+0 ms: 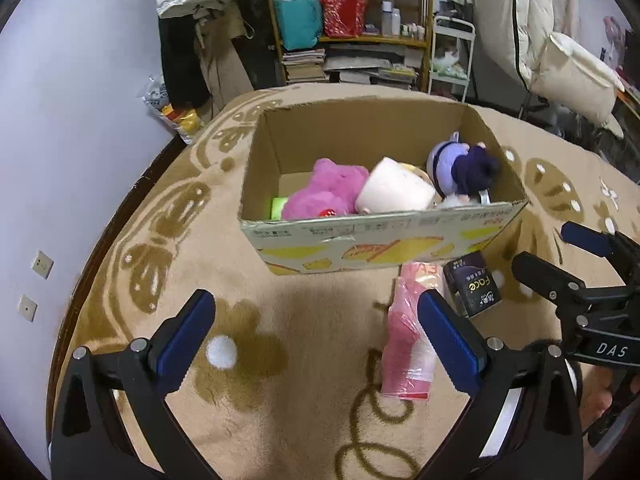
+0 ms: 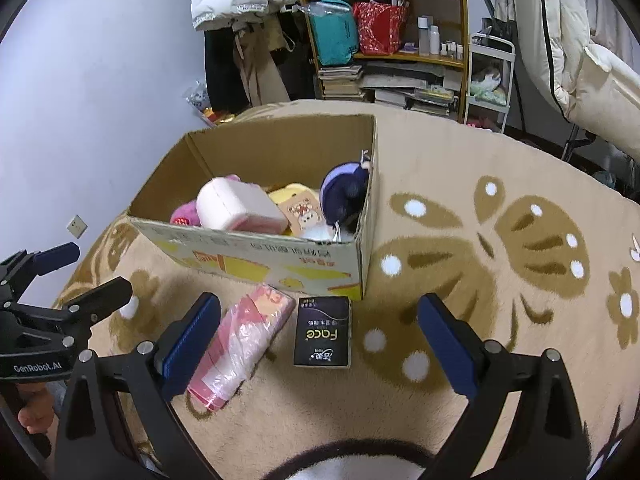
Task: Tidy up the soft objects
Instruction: 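Withdraw both open tools and move them toward the two tissue packs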
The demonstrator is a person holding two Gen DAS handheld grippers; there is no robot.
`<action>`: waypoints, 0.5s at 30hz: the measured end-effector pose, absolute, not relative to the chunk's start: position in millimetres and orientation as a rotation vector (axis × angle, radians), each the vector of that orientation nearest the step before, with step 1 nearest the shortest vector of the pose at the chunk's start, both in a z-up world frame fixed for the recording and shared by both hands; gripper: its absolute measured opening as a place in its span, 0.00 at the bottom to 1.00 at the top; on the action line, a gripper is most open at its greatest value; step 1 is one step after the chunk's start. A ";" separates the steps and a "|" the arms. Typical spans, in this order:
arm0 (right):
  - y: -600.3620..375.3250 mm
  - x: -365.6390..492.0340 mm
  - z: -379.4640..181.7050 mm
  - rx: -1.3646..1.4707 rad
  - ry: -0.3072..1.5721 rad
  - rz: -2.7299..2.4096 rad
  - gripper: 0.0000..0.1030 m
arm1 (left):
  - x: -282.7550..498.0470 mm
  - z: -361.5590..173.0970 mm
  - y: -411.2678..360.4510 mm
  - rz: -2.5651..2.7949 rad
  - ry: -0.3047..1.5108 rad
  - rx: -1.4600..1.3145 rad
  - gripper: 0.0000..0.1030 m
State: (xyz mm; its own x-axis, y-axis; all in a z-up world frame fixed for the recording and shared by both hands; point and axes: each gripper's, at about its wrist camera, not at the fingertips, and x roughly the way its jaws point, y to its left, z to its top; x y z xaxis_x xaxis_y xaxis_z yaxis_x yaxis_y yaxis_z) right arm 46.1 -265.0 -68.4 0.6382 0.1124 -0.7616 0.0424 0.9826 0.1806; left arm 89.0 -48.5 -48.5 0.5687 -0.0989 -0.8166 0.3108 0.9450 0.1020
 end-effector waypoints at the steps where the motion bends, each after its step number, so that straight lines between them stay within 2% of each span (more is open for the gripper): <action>1: -264.4 46.7 -70.8 0.188 0.883 0.039 1.00 | 89.5 -50.6 -48.5 -0.244 0.941 0.248 0.98; 15: -268.9 62.5 -104.1 0.243 0.952 0.023 1.00 | 101.3 -84.9 -58.8 -0.246 1.018 0.295 0.98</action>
